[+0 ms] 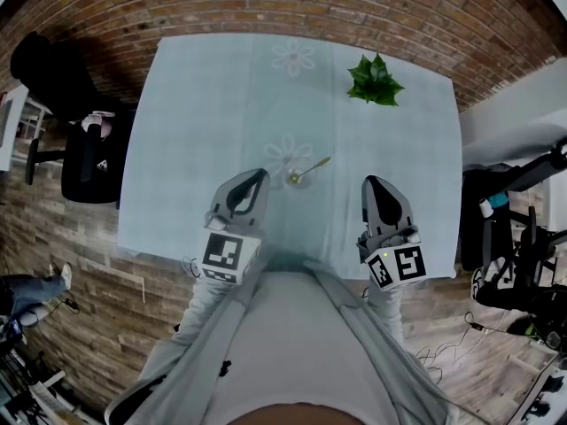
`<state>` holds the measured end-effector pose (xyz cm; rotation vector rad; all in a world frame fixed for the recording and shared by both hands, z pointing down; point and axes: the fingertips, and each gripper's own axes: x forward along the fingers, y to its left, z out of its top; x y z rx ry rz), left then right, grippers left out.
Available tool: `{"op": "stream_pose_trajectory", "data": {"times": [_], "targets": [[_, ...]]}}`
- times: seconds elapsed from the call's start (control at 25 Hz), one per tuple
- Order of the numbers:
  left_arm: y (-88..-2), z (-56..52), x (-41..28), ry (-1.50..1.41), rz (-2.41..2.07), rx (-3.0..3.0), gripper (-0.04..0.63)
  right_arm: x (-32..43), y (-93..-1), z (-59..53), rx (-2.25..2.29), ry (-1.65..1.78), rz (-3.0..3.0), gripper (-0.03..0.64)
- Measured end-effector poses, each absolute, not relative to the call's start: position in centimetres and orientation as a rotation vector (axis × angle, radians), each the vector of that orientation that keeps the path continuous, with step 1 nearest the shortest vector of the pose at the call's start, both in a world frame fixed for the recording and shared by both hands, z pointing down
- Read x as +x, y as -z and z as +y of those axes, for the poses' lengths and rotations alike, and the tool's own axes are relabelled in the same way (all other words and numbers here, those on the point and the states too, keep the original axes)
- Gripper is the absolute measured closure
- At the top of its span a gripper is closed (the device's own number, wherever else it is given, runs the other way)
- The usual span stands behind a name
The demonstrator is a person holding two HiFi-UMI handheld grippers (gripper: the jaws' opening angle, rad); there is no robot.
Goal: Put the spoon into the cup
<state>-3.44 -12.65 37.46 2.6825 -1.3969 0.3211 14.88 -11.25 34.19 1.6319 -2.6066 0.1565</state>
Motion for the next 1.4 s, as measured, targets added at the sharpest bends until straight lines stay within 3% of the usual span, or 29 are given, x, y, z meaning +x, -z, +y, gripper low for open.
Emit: {"op": "stream_pose_trajectory", "data": {"times": [1.4], "targets": [[-37.9,-10.8,-5.5,-0.3,-1.42,2.654,0.572,12.3,-35.0,-9.4,1.564,-0.216,-2.646,0.601]]}}
